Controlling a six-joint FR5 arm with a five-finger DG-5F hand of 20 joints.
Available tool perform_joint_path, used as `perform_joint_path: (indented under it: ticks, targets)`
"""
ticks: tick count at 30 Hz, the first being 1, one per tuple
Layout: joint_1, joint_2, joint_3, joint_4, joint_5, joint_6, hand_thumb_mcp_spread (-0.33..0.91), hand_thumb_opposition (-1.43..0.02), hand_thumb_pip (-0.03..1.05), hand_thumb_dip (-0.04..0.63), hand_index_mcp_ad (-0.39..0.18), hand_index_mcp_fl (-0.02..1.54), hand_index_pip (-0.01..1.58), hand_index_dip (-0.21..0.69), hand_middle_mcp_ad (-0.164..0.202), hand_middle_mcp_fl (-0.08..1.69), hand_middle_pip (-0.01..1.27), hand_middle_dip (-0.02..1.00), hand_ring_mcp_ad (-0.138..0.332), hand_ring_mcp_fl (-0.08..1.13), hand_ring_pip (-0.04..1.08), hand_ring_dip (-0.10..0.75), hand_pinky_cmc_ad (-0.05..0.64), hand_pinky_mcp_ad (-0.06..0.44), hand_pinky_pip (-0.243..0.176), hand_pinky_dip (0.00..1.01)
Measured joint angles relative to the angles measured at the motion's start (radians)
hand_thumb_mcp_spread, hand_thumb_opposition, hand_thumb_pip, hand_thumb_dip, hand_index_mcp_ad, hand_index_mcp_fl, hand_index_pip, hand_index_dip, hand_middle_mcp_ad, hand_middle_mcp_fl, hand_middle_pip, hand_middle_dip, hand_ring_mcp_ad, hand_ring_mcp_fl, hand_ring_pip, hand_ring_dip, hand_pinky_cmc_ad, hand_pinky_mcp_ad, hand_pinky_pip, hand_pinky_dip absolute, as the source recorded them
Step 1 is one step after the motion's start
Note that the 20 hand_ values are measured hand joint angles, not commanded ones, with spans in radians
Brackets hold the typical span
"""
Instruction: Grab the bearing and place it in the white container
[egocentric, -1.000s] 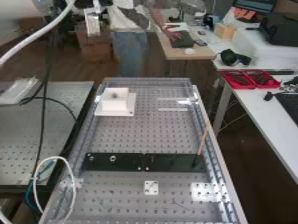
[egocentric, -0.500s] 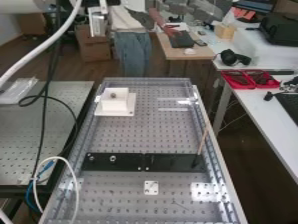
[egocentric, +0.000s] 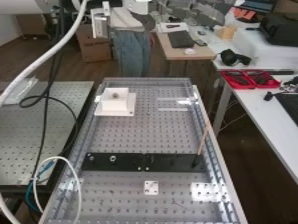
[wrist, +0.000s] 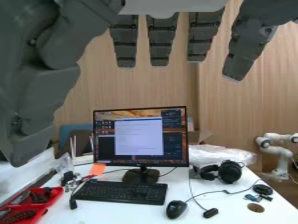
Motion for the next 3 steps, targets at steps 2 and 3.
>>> perform_joint_path:
  ticks: [2, 3]
  targets:
    - [0.006, 0.004, 0.002, -0.012, 0.003, 0.008, 0.26, -0.74, 0.36, 0.093, -0.098, 0.10, 0.12, 0.202, 0.052, 0.01, 0.14, 0.15, 0.168, 0.00, 0.09, 0.059, 0.452, 0.347, -0.110, 0.31]
    - [0.011, 0.007, 0.001, -0.021, 0.008, 0.009, 0.26, -0.74, 0.36, 0.093, -0.101, 0.10, 0.12, 0.202, 0.052, 0.00, 0.14, 0.15, 0.168, 0.00, 0.10, 0.059, 0.452, 0.347, -0.110, 0.31]
